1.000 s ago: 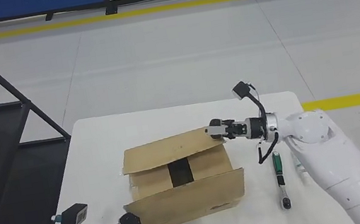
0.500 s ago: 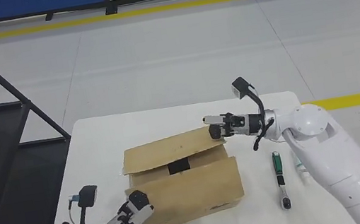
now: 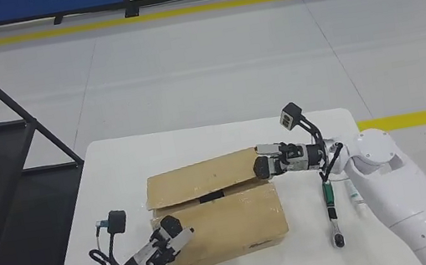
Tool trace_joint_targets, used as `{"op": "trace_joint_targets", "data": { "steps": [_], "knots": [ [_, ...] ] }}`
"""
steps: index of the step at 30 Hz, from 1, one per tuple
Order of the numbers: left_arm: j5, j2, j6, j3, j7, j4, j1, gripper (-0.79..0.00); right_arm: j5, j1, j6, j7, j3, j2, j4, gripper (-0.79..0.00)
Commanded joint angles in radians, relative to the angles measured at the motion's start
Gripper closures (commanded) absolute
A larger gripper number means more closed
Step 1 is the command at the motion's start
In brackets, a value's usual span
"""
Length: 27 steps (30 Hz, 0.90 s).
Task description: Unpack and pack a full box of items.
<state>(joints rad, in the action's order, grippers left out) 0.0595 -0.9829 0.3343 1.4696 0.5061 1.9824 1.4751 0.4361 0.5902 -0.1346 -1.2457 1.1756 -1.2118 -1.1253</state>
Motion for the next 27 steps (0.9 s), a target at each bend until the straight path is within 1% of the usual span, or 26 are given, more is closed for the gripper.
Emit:
{"op": "trace_joint_targets", "data": {
  "steps": [1,5,8,10,14,16,20,24,27],
  "knots": [
    [-0.008,-0.001,0.015,-0.004,0.006,0.003,-0.003,-0.785,0.003,0.005,-0.026,0.004,0.004,0.001,-0.007,-0.785],
    [-0.03,0.0,0.069,0.007,0.034,0.019,0.008,-0.785,0.005,0.017,-0.075,0.003,0.013,0.005,-0.025,-0.785],
    [-0.06,0.004,0.162,0.031,0.069,0.048,0.036,-0.785,0.01,0.022,-0.113,0.002,0.023,0.008,-0.049,-0.785],
    [-0.077,0.008,0.227,0.067,0.083,0.066,0.065,-0.785,0.002,0.03,-0.129,-0.004,0.032,0.013,-0.065,-0.785],
    [-0.161,0.015,0.355,0.15,0.109,0.097,0.14,-0.785,-0.04,0.033,-0.095,-0.043,0.036,0.023,-0.09,-0.785],
    [-0.218,0.018,0.401,0.2,0.117,0.102,0.175,-0.785,-0.054,0.034,-0.091,-0.079,0.037,0.029,-0.098,-0.785],
    [-0.302,0.021,0.448,0.297,0.093,0.091,0.225,-0.785,-0.09,0.059,-0.118,-0.078,0.05,0.039,-0.128,-0.785],
    [-0.366,0.023,0.463,0.36,0.099,0.065,0.251,-0.785,-0.084,0.101,-0.182,-0.066,0.093,0.052,-0.169,-0.785],
    [-0.389,0.023,0.467,0.394,0.098,0.048,0.265,-0.785,-0.058,0.131,-0.185,-0.089,0.124,0.062,-0.187,-0.785]
  ]
}}
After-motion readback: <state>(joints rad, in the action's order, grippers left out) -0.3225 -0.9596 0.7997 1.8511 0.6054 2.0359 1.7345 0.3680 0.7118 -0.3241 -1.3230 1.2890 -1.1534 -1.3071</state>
